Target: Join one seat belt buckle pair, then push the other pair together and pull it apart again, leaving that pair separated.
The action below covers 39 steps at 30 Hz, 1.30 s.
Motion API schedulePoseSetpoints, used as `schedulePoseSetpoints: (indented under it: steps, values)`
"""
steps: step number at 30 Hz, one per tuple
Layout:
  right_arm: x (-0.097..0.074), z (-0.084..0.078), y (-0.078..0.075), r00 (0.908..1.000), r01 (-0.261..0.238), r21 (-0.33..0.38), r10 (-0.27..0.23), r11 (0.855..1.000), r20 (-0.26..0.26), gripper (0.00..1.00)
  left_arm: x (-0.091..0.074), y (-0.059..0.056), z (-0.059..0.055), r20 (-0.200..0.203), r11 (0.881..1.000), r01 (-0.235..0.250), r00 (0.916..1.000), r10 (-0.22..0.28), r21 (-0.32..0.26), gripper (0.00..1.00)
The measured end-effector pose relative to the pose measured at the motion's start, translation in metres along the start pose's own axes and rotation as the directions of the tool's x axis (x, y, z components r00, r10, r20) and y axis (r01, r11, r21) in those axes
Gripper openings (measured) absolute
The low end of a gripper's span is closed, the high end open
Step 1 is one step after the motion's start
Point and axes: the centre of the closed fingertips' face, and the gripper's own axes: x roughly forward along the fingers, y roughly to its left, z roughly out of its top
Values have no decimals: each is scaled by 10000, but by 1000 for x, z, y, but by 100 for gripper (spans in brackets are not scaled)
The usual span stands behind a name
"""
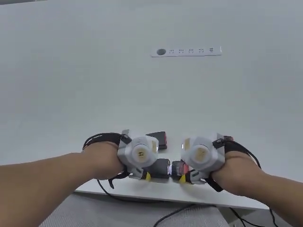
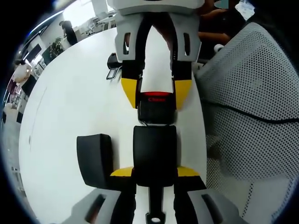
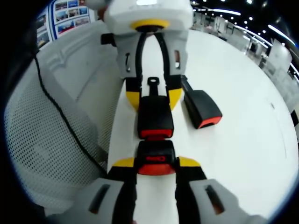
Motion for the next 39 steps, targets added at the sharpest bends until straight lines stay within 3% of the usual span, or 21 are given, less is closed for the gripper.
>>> schedulePoseSetpoints:
  steps: [8, 12, 21, 39]
  values:
    - [1, -2, 0, 9998, 29, -74, -31, 10000, -179, 29, 0, 0, -1, -31, 9997, -74, 10000, 73, -220, 30]
    - [-1, -4, 1, 9999, 43, -240, -46, 9997, -140, 29, 0, -1, -2, -274, 10000, 14, 9996, -15, -25, 30]
    - [-2, -6, 2, 9999, 5, -270, -9, 9996, -156, 28, -1, 0, -2, 155, 9997, -156, 9998, 159, -185, 29]
    - [-2, -6, 1, 9999, -58, -206, 55, 9998, -142, 29, 0, -1, -3, 163, 9995, -126, 9998, 131, -304, 29]
